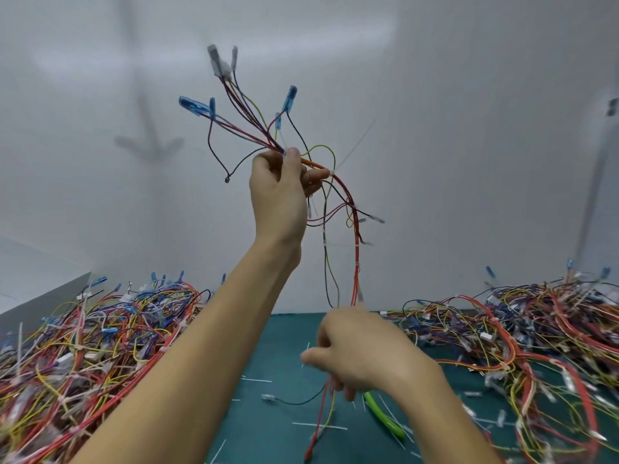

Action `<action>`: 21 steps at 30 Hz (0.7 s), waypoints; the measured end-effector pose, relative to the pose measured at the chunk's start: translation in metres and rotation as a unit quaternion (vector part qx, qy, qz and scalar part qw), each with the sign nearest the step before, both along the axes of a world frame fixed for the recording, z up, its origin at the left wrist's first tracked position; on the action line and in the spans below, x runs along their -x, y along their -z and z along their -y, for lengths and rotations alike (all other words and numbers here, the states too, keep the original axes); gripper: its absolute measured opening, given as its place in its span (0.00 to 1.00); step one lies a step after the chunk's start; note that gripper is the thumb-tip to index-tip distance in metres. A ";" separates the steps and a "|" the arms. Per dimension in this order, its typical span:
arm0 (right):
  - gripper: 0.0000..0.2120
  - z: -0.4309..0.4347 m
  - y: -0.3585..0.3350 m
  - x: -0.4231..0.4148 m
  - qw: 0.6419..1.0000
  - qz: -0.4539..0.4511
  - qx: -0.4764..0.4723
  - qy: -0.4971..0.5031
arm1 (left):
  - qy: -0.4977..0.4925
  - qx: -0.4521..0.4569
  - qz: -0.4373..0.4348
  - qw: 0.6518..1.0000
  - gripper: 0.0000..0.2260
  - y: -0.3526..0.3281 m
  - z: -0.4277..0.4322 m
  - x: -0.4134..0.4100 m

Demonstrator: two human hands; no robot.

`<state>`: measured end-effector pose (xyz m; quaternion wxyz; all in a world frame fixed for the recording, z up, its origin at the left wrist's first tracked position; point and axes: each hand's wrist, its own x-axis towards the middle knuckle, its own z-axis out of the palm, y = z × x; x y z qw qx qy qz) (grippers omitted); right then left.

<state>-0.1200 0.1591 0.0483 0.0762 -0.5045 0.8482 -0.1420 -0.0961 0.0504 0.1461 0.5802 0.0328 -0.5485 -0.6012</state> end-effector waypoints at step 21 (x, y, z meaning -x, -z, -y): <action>0.13 0.083 0.085 -0.058 0.936 0.338 0.011 -0.100 | 0.035 -0.023 0.076 0.996 0.06 0.035 -0.002 0.010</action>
